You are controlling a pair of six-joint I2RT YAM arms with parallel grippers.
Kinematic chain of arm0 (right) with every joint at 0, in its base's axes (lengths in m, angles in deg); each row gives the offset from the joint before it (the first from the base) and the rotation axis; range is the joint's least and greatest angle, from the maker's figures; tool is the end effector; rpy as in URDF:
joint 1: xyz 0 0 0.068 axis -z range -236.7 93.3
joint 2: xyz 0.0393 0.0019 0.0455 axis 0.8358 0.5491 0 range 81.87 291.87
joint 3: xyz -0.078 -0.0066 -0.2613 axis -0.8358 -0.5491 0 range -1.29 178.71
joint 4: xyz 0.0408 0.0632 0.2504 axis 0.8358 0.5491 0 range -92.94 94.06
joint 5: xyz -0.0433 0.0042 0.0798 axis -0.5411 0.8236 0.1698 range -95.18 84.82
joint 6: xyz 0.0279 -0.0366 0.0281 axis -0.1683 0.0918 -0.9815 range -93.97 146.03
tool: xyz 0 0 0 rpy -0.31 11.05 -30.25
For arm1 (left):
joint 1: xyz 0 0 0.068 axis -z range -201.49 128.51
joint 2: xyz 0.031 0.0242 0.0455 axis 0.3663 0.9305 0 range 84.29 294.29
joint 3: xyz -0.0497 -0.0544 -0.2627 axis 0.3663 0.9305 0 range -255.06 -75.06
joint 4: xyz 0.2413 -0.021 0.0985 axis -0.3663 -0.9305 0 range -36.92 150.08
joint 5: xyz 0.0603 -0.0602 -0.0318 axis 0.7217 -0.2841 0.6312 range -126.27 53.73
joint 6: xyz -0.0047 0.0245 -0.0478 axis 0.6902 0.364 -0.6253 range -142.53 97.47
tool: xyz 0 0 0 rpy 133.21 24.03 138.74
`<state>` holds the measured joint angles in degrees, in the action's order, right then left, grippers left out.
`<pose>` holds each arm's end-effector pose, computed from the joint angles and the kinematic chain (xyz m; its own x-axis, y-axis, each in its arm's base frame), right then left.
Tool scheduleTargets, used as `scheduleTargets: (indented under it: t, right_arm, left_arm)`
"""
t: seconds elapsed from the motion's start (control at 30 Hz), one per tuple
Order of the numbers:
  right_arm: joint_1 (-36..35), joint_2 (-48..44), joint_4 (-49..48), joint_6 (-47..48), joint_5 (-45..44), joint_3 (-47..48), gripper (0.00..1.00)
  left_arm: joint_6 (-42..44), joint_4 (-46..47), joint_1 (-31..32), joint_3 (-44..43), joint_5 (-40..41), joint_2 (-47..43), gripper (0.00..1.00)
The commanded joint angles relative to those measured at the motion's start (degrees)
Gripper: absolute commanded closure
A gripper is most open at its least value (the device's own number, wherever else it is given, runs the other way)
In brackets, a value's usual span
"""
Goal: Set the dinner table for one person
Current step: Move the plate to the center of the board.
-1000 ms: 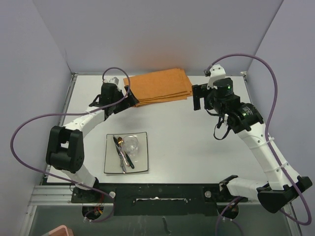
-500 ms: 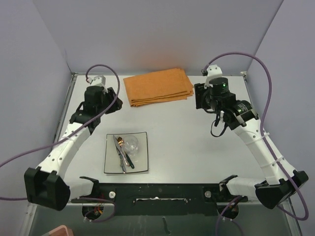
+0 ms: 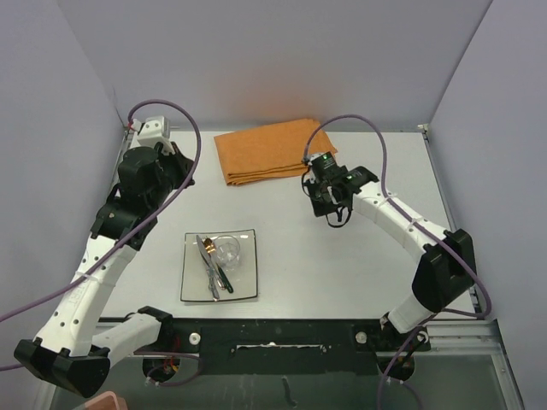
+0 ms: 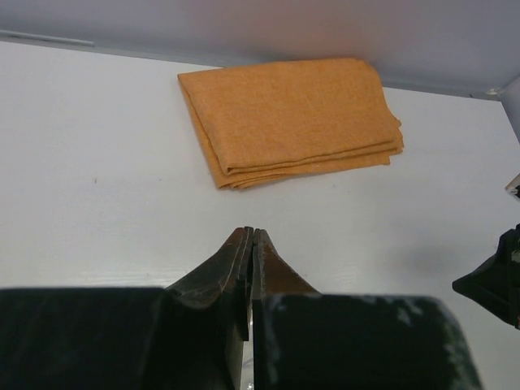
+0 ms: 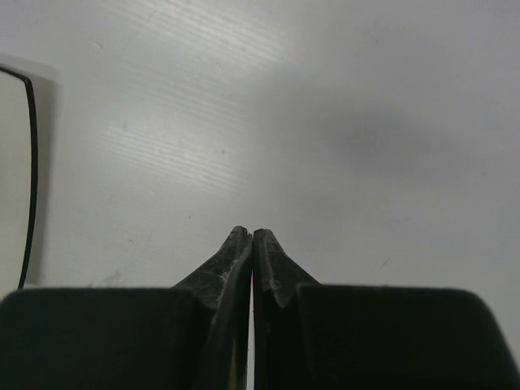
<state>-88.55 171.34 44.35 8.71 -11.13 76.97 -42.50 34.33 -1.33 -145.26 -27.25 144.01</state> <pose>0.2794 0.1693 0.2954 -0.8340 -0.1695 -0.5251 -0.2415 0.9678 0.0711 0.2105 -0.0713 0.4163 -0.3003 -0.2491 -0.9208 0.1020 0.9514 -0.2906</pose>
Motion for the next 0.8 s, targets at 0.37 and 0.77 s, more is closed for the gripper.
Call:
scheduleTargets:
  t: [0.37,0.77]
  right_arm:
    - [-3.55,1.45,-6.32,1.99,24.49,-3.29,0.84]
    - [-5.28,11.3,-11.01,0.28,29.44,-1.41,0.37]
  left_arm:
    - [1.11,-1.58,0.74,-1.55,0.39,0.05,0.84]
    - [2.43,-2.25,0.98,-2.66,0.29,1.09,0.23]
